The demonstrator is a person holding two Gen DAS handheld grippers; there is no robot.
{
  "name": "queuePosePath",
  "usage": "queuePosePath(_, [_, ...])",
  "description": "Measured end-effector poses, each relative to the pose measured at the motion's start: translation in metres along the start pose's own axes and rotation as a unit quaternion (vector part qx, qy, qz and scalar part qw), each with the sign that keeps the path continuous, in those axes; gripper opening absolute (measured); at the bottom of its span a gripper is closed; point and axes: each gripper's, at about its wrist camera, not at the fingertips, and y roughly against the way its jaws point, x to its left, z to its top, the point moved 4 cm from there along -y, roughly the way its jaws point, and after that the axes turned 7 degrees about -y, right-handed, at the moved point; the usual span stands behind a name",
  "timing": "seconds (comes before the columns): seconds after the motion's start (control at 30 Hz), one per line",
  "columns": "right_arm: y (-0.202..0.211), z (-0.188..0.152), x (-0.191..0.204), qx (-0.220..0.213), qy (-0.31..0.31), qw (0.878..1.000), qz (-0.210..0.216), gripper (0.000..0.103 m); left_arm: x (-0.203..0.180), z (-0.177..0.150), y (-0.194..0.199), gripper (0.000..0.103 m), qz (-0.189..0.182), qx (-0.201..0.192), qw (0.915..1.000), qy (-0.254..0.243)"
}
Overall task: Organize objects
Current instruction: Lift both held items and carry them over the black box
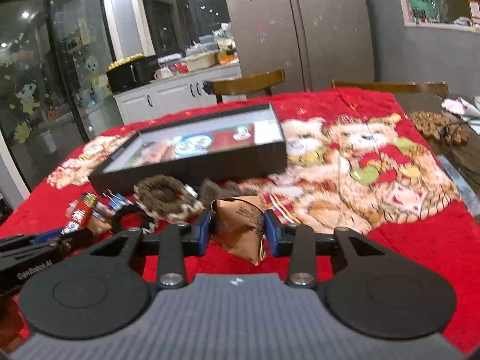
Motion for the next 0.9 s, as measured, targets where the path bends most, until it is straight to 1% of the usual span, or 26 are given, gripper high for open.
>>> queuePosePath(0.1, [0.005,0.008,0.011,-0.003,-0.002,1.0,0.011,0.041,0.005,0.007,0.007,0.027,-0.001,-0.004,1.0,0.004])
queuePosePath(0.3, [0.008,0.031,0.029,-0.003,-0.018,0.999,0.029,0.041,0.023,0.023,0.025,0.027,0.005,-0.03,0.9994,0.012])
queuePosePath(0.43, [0.009,0.052,0.043,-0.012,-0.023,0.999,0.046,0.041,0.036,0.041,0.034,0.027,0.013,-0.054,0.9984,0.014])
queuePosePath(0.5, [0.007,0.064,0.052,-0.016,-0.021,0.998,0.052,0.041,0.041,0.054,0.034,0.027,0.007,-0.059,0.9981,0.017])
queuePosePath(0.57, [0.003,0.074,0.061,-0.017,-0.023,0.998,0.058,0.041,0.046,0.069,0.032,0.027,0.003,-0.066,0.9976,0.022])
queuePosePath(0.67, [-0.01,0.09,0.076,-0.021,-0.027,0.997,0.069,0.041,0.053,0.093,0.029,0.027,0.015,-0.093,0.9952,0.029])
queuePosePath(0.73, [-0.019,0.097,0.085,-0.023,-0.027,0.997,0.075,0.041,0.057,0.111,0.022,0.027,0.016,-0.106,0.9938,0.032])
queuePosePath(0.9, [-0.051,0.11,0.105,-0.016,-0.034,0.996,0.085,0.041,0.065,0.143,-0.009,0.027,-0.014,-0.097,0.9945,0.036])
